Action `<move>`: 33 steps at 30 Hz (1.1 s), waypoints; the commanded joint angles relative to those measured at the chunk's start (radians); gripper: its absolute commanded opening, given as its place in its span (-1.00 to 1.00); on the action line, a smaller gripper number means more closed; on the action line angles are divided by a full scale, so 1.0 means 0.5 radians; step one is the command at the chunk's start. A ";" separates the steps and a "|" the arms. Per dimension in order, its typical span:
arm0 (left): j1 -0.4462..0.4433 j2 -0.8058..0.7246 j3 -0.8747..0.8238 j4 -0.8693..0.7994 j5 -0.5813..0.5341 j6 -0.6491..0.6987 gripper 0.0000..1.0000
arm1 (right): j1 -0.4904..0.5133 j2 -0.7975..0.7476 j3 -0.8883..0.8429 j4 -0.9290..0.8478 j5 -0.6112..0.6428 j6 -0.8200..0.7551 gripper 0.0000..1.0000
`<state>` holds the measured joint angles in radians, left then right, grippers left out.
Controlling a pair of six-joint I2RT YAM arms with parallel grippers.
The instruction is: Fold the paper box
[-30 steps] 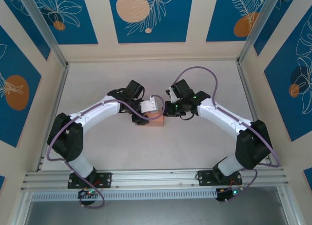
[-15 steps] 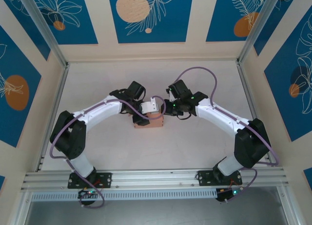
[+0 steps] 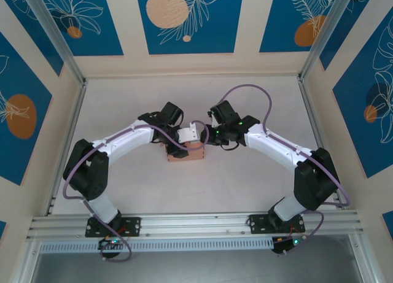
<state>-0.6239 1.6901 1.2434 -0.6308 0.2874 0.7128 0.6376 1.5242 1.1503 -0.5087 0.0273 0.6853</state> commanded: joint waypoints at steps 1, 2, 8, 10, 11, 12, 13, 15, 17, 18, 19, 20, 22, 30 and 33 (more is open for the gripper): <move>-0.004 0.016 0.024 0.008 0.060 0.004 0.04 | 0.023 0.056 0.062 -0.037 -0.005 0.040 -0.80; -0.005 0.021 0.026 0.007 0.060 0.004 0.04 | 0.028 0.063 0.078 -0.057 0.024 0.033 -0.80; -0.005 0.014 0.008 0.010 0.025 0.010 0.04 | 0.029 0.066 0.015 -0.071 0.088 0.006 -0.80; -0.006 0.015 0.007 0.013 0.026 0.008 0.04 | 0.029 0.068 -0.027 -0.052 0.118 -0.016 -0.81; -0.006 0.014 0.009 0.016 0.027 0.007 0.04 | 0.028 0.066 -0.043 -0.042 0.129 -0.026 -0.81; -0.007 0.018 0.007 0.016 0.026 0.007 0.04 | 0.029 0.061 -0.059 -0.033 0.147 -0.034 -0.81; -0.005 0.017 0.007 0.013 0.022 0.009 0.03 | 0.029 0.057 -0.067 -0.040 0.170 -0.050 -0.81; -0.005 0.015 0.004 0.015 0.011 0.008 0.03 | 0.026 0.044 -0.070 -0.062 0.227 -0.079 -0.81; -0.004 0.010 -0.001 0.016 0.000 0.012 0.03 | 0.018 0.023 -0.069 -0.093 0.275 -0.107 -0.81; -0.004 0.004 -0.003 0.014 -0.007 0.013 0.02 | 0.014 0.011 -0.067 -0.105 0.284 -0.126 -0.81; -0.004 0.001 -0.005 0.014 -0.013 0.014 0.02 | 0.008 -0.005 -0.064 -0.117 0.297 -0.143 -0.81; -0.006 0.000 -0.007 0.014 -0.021 0.014 0.01 | 0.004 -0.018 -0.060 -0.123 0.301 -0.165 -0.81; -0.004 -0.004 -0.009 0.013 -0.028 0.013 -0.02 | 0.001 -0.042 -0.047 -0.151 0.321 -0.203 -0.81; -0.005 0.002 -0.008 0.007 -0.046 0.013 -0.04 | -0.016 -0.072 -0.037 -0.208 0.338 -0.309 -0.81; -0.004 0.009 -0.008 0.004 -0.044 0.010 -0.05 | -0.016 -0.068 -0.046 -0.199 0.326 -0.325 -0.81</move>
<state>-0.6334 1.6901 1.2434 -0.6037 0.2794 0.7147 0.6472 1.5127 1.1488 -0.5247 0.1276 0.5514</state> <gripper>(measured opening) 0.478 0.097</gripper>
